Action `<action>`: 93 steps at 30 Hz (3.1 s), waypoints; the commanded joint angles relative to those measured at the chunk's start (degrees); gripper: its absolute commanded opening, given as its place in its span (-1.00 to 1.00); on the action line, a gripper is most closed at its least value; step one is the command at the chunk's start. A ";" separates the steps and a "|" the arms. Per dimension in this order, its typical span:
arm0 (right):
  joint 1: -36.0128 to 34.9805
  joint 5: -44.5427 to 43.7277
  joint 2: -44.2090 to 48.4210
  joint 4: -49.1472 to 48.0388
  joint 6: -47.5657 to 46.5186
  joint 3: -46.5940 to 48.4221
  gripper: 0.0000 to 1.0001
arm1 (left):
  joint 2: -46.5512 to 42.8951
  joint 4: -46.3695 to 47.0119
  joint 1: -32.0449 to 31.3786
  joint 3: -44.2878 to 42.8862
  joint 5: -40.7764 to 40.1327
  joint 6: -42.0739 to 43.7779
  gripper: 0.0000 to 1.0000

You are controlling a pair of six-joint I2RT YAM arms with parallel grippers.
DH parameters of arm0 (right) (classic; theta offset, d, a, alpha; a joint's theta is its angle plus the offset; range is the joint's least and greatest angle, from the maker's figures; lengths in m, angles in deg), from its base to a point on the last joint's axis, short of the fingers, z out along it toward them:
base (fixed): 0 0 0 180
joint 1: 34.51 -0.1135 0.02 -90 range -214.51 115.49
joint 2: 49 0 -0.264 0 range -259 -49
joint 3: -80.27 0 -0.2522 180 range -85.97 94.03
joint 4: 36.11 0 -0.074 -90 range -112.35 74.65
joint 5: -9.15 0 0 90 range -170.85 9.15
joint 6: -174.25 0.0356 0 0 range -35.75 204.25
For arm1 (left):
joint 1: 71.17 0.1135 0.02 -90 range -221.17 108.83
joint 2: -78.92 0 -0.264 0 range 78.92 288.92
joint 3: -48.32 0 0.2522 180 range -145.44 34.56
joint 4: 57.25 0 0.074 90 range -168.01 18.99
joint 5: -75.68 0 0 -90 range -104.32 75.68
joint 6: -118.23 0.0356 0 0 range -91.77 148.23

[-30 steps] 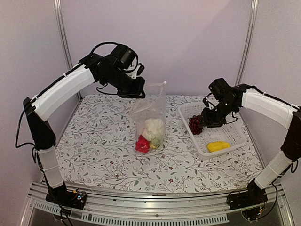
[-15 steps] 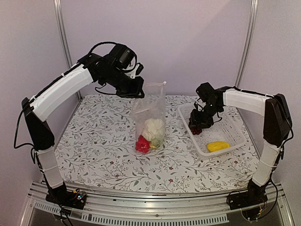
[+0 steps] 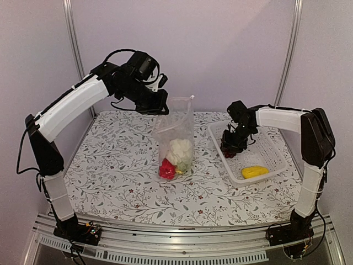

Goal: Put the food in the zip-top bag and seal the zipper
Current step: Pick up the fake fruit from the bin, then place the fake fruit in the zipper food storage bag.

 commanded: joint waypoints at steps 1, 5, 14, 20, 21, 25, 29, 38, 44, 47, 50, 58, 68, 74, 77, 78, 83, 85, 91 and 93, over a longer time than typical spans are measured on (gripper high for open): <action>0.42 0.97 -4.23 -1.96 1.05 1.83 -0.07 | -0.82 -0.29 0.77 -0.52 1.27 0.79 -0.93; 0.40 -0.76 -7.40 -1.72 1.47 1.78 -0.12 | -0.34 -0.46 0.86 -1.36 1.38 1.02 -0.93; 0.60 -6.48 -4.20 -2.78 0.37 -0.06 -0.74 | 0.70 -0.35 1.10 -1.75 2.05 1.23 -0.92; 0.55 -8.34 3.26 0.41 -2.74 -1.76 -0.96 | 1.59 -0.16 1.43 -2.70 2.44 1.58 -0.92; 0.59 -8.36 4.45 0.85 -3.13 -2.16 -0.97 | 1.82 -0.12 1.47 -2.92 2.58 1.65 -0.92; 0.57 -10.17 9.66 4.09 -4.65 -1.48 -1.00 | 2.36 0.38 1.71 -3.01 3.14 2.09 -0.92; 0.59 -12.32 14.36 7.97 -6.46 1.17 -1.00 | 2.76 0.58 1.90 -3.13 3.66 2.57 -0.92; 0.57 -12.63 20.44 19.03 -9.85 15.46 -1.00 | 2.98 1.13 2.27 -3.09 4.34 2.91 -0.93; -0.57 -5.73 20.61 21.13 -11.25 26.15 -1.00 | 2.84 2.12 2.26 -2.93 4.52 2.73 -0.93; -2.04 -2.39 20.12 20.20 -11.10 32.03 -1.00 | 2.84 2.50 2.32 -2.95 4.69 2.46 -0.93; -3.89 0.57 19.49 17.55 -10.55 36.02 -1.00 | 2.87 2.99 2.24 -3.02 5.20 2.16 -0.93; -6.47 11.88 18.65 6.34 -7.46 37.85 -1.00 | 3.28 3.05 2.33 -3.75 6.00 1.76 -0.93; -8.55 21.84 16.22 -8.93 -1.13 38.21 -1.00 | 3.85 3.21 2.35 -4.36 6.47 1.39 -0.93; -10.23 24.79 13.29 -14.17 1.89 38.34 -1.00 | 3.60 3.82 2.34 -4.70 6.65 0.81 -0.93; -11.40 26.35 11.76 -16.90 3.74 38.28 -1.00 | 3.59 4.01 2.33 -4.69 6.68 0.68 -0.93; -11.70 26.84 11.34 -17.74 4.21 38.26 -1.00 | 3.56 4.08 2.35 -4.68 6.74 0.53 -0.93; -12.74 28.25 8.96 -19.81 5.89 38.23 -1.00 | 3.03 4.18 2.55 -4.38 5.91 -1.17 -0.94; -12.76 28.60 8.60 -19.81 5.84 37.70 -1.00 | 2.71 4.36 2.65 -4.05 6.05 -1.91 -0.93; -12.76 29.00 9.30 -19.63 5.27 32.96 -1.00 | 1.90 4.81 3.02 -3.19 5.67 -2.18 -0.94; -12.76 29.06 9.89 -19.20 5.15 31.18 -1.00 | 1.58 4.82 3.11 -2.85 5.47 -2.29 -0.94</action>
